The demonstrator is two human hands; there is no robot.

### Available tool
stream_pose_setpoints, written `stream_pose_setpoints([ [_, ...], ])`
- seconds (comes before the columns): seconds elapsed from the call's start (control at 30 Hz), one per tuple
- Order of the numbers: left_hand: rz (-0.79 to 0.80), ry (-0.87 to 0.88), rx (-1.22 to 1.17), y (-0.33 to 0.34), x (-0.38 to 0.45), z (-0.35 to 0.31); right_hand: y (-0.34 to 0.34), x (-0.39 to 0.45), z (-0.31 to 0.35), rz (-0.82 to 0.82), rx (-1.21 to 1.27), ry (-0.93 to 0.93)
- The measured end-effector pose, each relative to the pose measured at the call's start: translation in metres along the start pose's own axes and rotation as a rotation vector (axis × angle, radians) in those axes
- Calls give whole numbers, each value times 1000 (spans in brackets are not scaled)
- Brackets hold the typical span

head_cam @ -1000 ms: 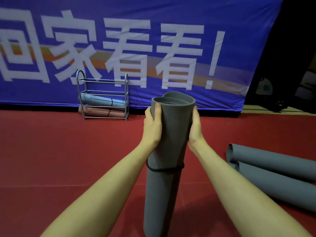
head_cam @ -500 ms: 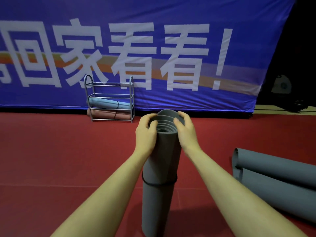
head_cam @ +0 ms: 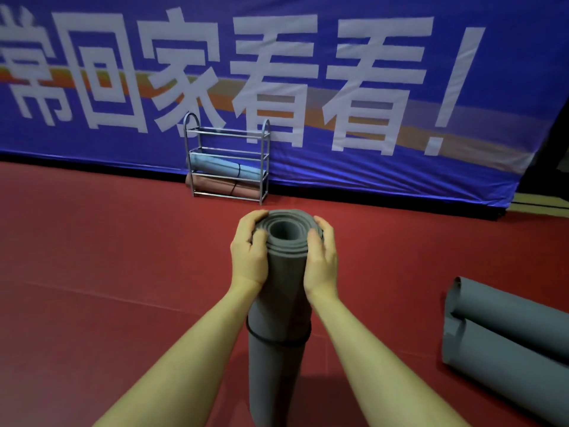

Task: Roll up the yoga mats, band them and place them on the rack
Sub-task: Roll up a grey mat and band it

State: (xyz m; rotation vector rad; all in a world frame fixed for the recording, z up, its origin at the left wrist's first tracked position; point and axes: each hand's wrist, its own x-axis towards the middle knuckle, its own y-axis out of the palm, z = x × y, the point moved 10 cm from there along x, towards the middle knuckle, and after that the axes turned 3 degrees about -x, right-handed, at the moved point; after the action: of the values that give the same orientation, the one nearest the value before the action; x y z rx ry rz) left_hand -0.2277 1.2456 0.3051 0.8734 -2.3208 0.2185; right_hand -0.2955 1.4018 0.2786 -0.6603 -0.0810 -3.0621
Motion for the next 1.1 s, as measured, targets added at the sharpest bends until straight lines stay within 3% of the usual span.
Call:
stream_pose_setpoints([
  [0.4, 32, -77, -22, 3, 37, 33, 24, 32, -8, -95, -79, -42],
  [0.5, 122, -159, 31, 6, 35, 36, 19, 25, 17, -64, -442, -198],
  [0.6, 114, -404, 152, -1, 31, 48, 41, 5, 56, 106, -910, -585],
  [0.7, 189, -518, -230, 2, 4, 51, 54, -18, 78, 161, -1105, -841],
  [0.77, 310, -543, -314, 4, -20, 49, 57, -19, 82, 251, -1218, -747],
  [0.87, 512, -468, -139, 10, -47, 59, 53, -20, 79, 333, -1397, -580],
  [0.93, 680, -439, 30, 19, -70, 72, 48, -27, 84, 268, -1363, -581],
  [1.0, 798, -454, 170, 23, -91, 86, 34, -36, 90, 76, -1298, -600],
  [1.1, 845, -383, 399, 24, -109, 86, -1, -46, 98, -217, -1233, -573],
])
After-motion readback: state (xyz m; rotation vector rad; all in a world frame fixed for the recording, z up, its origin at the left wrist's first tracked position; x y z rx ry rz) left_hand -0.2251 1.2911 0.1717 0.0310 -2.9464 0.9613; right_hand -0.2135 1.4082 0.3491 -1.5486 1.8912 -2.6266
